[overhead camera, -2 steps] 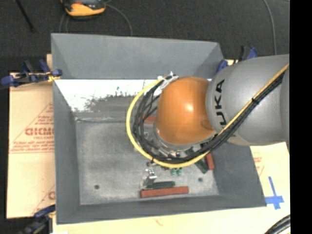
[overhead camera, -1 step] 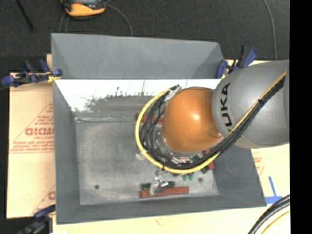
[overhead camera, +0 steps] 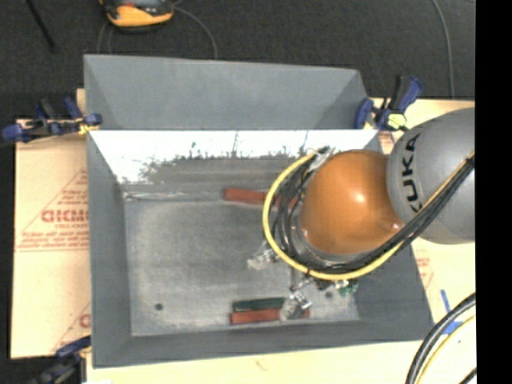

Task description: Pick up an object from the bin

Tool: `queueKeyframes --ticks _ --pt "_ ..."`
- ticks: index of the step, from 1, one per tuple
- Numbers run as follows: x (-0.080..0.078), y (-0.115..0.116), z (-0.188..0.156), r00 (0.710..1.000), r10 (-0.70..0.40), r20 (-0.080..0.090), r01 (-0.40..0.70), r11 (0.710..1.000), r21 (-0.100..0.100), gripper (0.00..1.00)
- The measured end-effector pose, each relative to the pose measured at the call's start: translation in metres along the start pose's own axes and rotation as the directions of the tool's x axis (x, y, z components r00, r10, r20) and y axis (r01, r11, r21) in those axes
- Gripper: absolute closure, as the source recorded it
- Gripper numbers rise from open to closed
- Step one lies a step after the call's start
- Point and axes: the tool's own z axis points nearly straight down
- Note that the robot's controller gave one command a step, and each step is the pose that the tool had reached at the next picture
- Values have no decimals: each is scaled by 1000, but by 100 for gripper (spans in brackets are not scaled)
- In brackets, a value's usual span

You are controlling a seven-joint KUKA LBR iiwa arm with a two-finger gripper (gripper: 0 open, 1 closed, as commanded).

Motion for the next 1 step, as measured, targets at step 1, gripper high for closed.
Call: queueKeyframes --ticks 1 --pt "-16 11 57 982 -189 -10 189 982 14 100"
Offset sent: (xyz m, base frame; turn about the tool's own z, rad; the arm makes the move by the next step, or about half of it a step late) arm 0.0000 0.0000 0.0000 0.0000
